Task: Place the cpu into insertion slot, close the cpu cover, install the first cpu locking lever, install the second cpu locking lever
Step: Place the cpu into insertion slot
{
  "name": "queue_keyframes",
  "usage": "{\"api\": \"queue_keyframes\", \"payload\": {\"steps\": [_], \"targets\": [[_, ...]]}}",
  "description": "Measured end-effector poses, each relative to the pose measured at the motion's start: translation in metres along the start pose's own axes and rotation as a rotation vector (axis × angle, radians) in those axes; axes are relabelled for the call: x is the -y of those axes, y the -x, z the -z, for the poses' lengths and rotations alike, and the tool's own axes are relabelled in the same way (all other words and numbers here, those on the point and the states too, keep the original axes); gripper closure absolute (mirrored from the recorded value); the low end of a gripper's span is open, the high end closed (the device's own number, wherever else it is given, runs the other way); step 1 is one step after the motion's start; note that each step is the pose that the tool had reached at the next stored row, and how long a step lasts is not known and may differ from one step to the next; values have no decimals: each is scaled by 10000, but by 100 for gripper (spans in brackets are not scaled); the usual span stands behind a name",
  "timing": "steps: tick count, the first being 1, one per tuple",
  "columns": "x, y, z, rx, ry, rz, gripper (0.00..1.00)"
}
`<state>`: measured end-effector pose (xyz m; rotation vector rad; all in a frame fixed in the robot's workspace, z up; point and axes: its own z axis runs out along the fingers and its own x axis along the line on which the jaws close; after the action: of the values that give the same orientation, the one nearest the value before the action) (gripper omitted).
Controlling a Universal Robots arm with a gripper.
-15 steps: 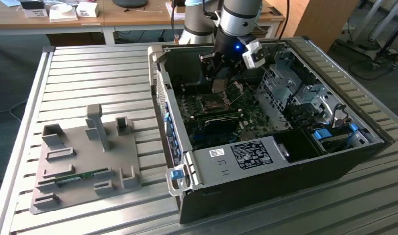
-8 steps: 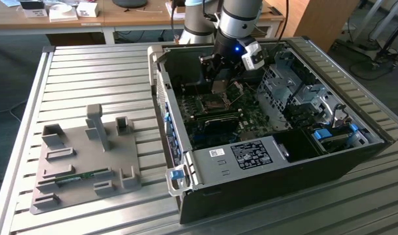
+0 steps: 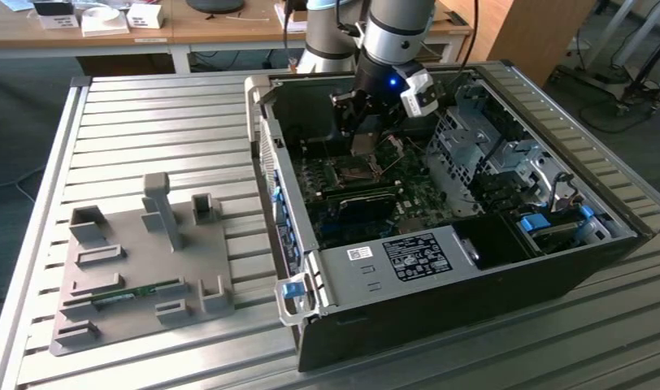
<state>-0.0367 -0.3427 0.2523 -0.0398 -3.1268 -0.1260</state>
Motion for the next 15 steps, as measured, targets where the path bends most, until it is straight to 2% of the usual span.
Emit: {"api": "queue_keyframes", "payload": {"steps": [7, 15], "targets": [[4, 0, -43, -1, -3, 0, 46], [11, 1, -45, 0, -2, 0, 46]]}}
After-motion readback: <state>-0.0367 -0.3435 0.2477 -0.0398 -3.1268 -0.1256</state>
